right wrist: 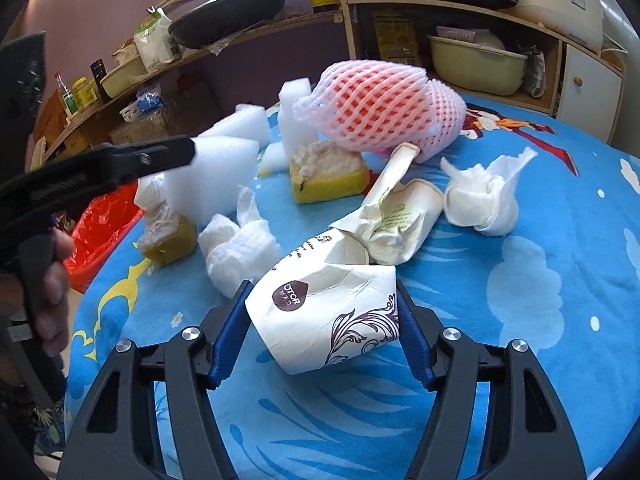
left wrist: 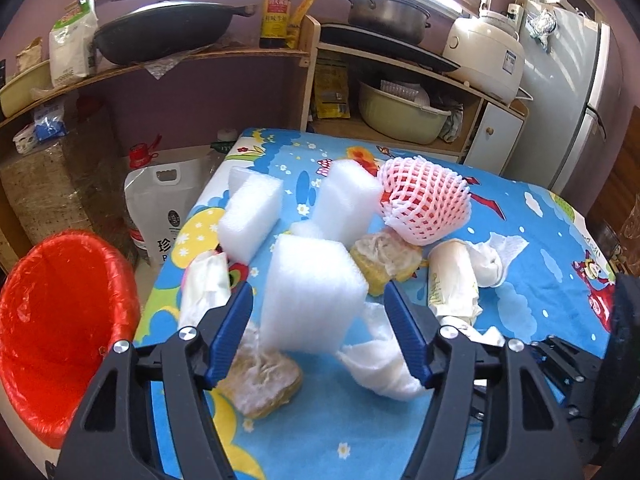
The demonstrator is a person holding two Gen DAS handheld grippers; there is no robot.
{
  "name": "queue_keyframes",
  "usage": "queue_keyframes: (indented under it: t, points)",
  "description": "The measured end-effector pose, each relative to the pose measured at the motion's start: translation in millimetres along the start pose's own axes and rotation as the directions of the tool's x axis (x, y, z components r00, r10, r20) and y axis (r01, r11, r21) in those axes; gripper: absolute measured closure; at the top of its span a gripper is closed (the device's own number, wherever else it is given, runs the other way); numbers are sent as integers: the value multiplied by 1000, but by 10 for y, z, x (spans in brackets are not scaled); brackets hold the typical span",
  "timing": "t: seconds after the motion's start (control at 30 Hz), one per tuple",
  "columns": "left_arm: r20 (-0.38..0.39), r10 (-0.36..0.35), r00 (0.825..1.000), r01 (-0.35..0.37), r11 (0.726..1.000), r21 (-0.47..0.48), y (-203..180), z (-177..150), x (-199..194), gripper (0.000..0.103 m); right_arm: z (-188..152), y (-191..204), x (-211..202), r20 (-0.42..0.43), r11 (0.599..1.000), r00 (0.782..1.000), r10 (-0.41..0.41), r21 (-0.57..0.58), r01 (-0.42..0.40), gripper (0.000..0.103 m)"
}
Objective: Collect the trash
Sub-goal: 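Grasp the white foam block with the left tool while the right tool grasps the paper cup, then carry the foam block and paper cup over the red bin and release both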
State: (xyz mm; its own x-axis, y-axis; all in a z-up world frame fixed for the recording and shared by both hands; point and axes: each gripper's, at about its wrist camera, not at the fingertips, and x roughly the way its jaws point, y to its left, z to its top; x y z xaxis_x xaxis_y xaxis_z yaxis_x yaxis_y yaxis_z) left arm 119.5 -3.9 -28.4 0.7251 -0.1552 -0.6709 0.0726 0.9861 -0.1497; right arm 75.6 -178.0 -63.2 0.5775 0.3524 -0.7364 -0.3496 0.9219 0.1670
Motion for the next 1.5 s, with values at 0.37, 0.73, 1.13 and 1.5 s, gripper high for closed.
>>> queue_keyframes:
  t: [0.37,0.73,1.13,1.5]
  points:
    - [-14,21,1000,-21,1000,15,-19,12,105,50,137,-69,-227,50,1000,999,-9,14,8,39]
    - [68,-12,998,14,1000,-19,74,57,-456,50,271,73,-476,109,1000,994,-5,-2,5,39]
    - [159,64,985,-50,995,-90,571,78,-1084,50,494,379,-585,149,999,989,17,-51,-9,39]
    - [176,194,965,-157,966,-205,1387,-57,-1467,50,834,937,-428,156,988,983,100,-130,-80,39]
